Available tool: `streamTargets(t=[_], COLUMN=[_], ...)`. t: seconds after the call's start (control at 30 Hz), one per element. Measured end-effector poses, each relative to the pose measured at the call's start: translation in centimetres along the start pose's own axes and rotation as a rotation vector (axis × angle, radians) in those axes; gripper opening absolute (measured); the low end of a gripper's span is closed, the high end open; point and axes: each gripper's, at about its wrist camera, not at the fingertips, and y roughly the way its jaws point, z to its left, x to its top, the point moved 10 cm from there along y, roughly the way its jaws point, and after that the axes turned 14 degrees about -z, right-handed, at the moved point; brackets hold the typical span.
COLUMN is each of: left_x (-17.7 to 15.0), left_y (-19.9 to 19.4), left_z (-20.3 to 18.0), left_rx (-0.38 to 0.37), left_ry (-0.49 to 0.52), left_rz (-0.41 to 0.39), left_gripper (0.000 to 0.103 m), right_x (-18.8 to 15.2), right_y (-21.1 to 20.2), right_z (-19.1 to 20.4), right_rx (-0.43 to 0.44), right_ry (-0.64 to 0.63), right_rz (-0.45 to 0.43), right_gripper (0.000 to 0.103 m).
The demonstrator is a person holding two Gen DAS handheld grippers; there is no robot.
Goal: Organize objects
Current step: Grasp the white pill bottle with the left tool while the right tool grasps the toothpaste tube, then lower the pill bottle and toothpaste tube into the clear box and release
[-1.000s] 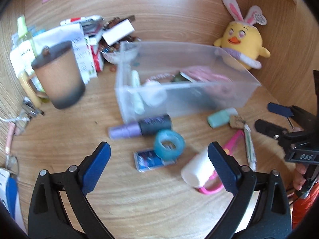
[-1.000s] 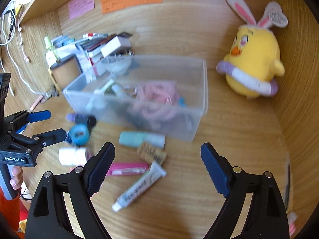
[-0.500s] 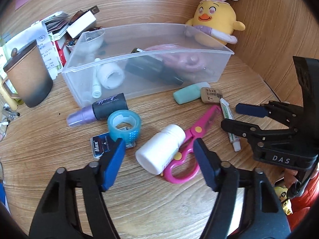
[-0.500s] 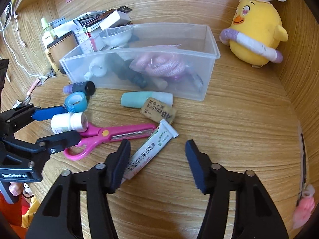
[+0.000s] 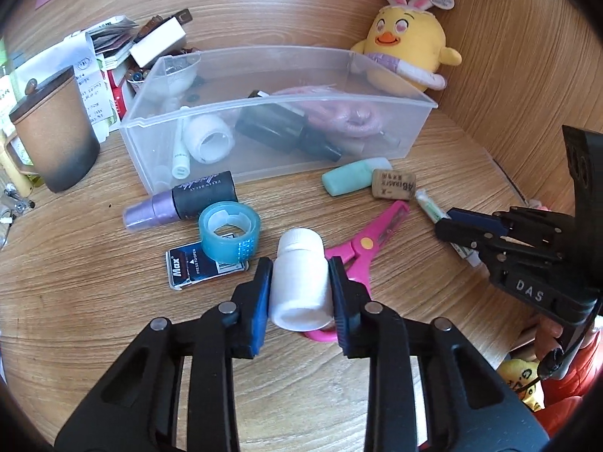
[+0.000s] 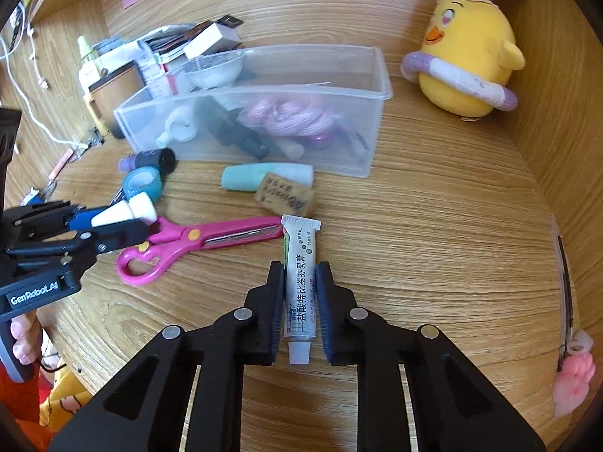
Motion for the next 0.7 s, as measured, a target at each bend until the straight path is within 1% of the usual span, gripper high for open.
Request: streamTargets(t=[0.37,0.7], left_x=[3.0,7.6], left_y=[-1.9,-3.8], left_z=[0.0,1.6], left_rx=[0.024,0.056], left_ry=[0.016,-0.005], left_rz=[-0.099,-0.217], left_gripper=[0.029,0.029], right_x=[3.7,7.8], right_y=[-2.0,-2.7], right_z=[-0.2,0.2], right_rx=[0.014,0.024], right_ry=[0.015,0.02], right_rz=[-0.104,-0.191], right_gripper=[0.015,0.015])
